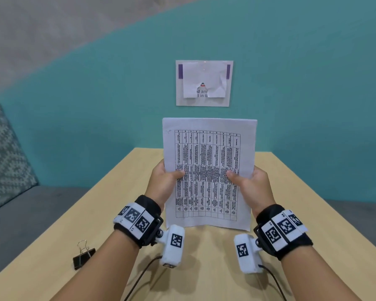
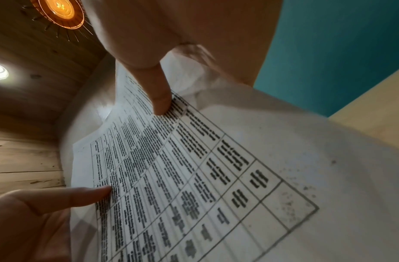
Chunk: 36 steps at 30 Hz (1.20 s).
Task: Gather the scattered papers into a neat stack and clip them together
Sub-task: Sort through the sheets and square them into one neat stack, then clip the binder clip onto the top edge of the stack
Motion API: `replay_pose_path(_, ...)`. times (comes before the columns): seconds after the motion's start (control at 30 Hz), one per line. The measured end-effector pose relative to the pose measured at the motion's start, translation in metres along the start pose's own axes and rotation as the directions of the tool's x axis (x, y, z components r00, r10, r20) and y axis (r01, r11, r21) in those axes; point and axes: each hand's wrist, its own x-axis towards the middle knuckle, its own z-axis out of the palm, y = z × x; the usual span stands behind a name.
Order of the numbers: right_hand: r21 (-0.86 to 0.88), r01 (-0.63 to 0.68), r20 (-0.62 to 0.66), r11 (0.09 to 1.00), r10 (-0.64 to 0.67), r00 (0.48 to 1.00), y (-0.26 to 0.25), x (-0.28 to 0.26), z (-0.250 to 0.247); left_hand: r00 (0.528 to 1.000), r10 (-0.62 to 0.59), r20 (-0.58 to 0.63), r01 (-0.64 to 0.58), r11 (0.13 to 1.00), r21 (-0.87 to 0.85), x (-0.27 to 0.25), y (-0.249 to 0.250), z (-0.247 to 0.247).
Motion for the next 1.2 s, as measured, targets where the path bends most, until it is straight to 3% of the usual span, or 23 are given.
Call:
replay_pose_path(0.2, 0.021, 0.016, 0.012, 1.000, -0.016, 1.000, -0.016, -0.003, 0.004, 0.998, 0.045, 0.052, -0.051, 0.991, 0.123, -0.014, 0.025, -0.035)
replay_pose_path(0.37, 0.023, 0.002, 0.041, 1.000, -0.003, 0.999, -0.018, -0.008, 0.009, 0.999, 0.032, -0.007, -0.026, 0.911, 0.412, -0.028, 0.036, -0.099)
replay_pose_path(0.43, 0.010, -0.002, 0.059, 1.000, 0.001, 0.998, -0.018, -0.010, 0.011, 0.999, -0.038, 0.002, 0.029, 0.788, 0.615, -0.034, 0.031, -0.128)
replay_pose_path(0.5, 0.009, -0.007, 0.075, 1.000, 0.007, 0.997, -0.019, -0.012, 0.012, 0.981, -0.194, 0.028, 0.092, 0.583, 0.807, -0.042, 0.024, -0.156)
replay_pose_path(0.57, 0.011, -0.014, 0.083, 1.000, 0.013, 0.996, -0.019, -0.014, 0.014, 0.933, -0.360, 0.020, 0.124, 0.371, 0.920, -0.052, 0.018, -0.178)
replay_pose_path(0.63, 0.018, -0.024, 0.089, 1.000, 0.022, 0.996, -0.018, -0.015, 0.016, 0.901, -0.435, -0.012, 0.149, 0.283, 0.947, -0.059, 0.015, -0.192)
replay_pose_path(0.87, 0.032, -0.050, 0.104, 0.998, 0.047, 0.994, -0.014, -0.015, 0.021, 0.881, -0.467, -0.080, 0.233, 0.279, 0.932, -0.066, 0.009, -0.204)
replay_pose_path(0.93, 0.034, -0.055, 0.109, 0.998, 0.051, 0.993, -0.013, -0.015, 0.023, 0.902, -0.424, -0.078, 0.224, 0.306, 0.925, -0.063, 0.010, -0.203)
replay_pose_path(1.07, 0.038, -0.057, 0.128, 0.998, 0.052, 0.990, -0.011, -0.015, 0.025, 0.935, -0.344, -0.084, 0.253, 0.487, 0.836, -0.056, 0.025, -0.194)
replay_pose_path(1.2, 0.028, -0.060, 0.130, 0.998, 0.055, 0.990, -0.009, -0.015, 0.024, 0.984, -0.165, -0.061, 0.152, 0.621, 0.769, -0.049, 0.058, -0.172)
